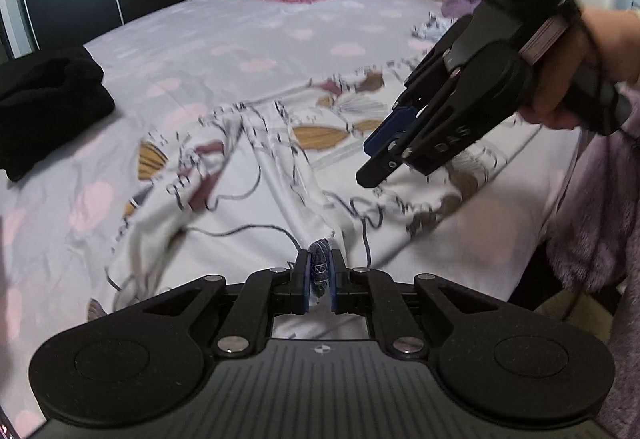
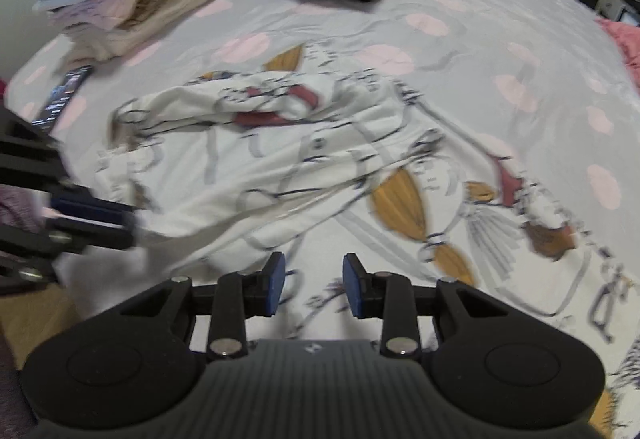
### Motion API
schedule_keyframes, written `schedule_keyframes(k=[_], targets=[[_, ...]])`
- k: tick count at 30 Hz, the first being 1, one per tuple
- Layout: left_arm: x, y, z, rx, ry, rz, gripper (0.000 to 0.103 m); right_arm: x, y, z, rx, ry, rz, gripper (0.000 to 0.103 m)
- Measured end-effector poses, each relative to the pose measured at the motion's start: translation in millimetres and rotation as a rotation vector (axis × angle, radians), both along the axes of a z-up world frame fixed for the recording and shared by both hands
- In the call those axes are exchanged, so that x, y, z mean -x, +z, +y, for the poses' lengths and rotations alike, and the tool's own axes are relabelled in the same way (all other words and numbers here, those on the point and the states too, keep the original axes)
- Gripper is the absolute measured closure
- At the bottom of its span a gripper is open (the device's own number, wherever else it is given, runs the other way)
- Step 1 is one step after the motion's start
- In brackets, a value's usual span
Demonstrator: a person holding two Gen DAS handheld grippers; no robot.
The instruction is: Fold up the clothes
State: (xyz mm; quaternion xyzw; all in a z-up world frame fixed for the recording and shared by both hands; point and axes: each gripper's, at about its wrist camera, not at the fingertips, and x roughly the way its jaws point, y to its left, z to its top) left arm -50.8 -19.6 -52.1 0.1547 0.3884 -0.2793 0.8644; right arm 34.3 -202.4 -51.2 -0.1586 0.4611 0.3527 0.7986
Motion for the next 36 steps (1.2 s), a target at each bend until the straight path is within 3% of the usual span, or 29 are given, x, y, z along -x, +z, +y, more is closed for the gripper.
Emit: schedule_keyframes(k=[4,7,12,13,14,15,20,22,24,27,30,33,36], targets=[[2,-3,0,0.001,0.008,-0.011,0.097,16,-6,10,-0.051,0.072,0.05,0.068],[1,10,11,0.088,0.042,-0.024,0.097,27,-13,19,-0.05,0.109,0.05,0.068],[0,19,23,0.163,0.064,-0.023,0.097,32,-33,26,-0.089,0.115,0.145,0.068],[-1,19,23,0.167,0.069,-0.024,0.097,33,-38,28,-0.087,0.111,0.156,0.071],[-1,19,24,0.171,0.079,-0.023,0.097,33,-40,29,-0.087,0.103,0.158,0.092],[-2,19,25,0.175,0.089,-0.021,0.097,33,-39,29,-0.094,0.103,0.172,0.095],[-3,19,28,0.192,0.094,-0.006,0.097,34,-18,26,-0.077,0.137,0.245,0.095],[-4,17,25,0.184,0.082,-0.001,0.097,36,-17,26,-0.04,0.162,0.287,0.086],[-3,16,23,0.169,0.074,0.0,0.097,38,-17,25,0.008,0.164,0.259,0.061],[-2,16,21,0.163,0.072,-0.002,0.097,32,-10,20,0.02,0.134,0.18,0.062],[-2,15,20,0.156,0.069,-0.004,0.097,28,2,18,-0.015,0.1,0.014,0.062],[-1,17,20,0.16,0.074,-0.009,0.097,37,5,29,0.018,0.165,-0.181,0.057],[-1,21,26,0.194,0.087,-0.013,0.097,39,-2,40,0.055,0.214,-0.3,0.049]])
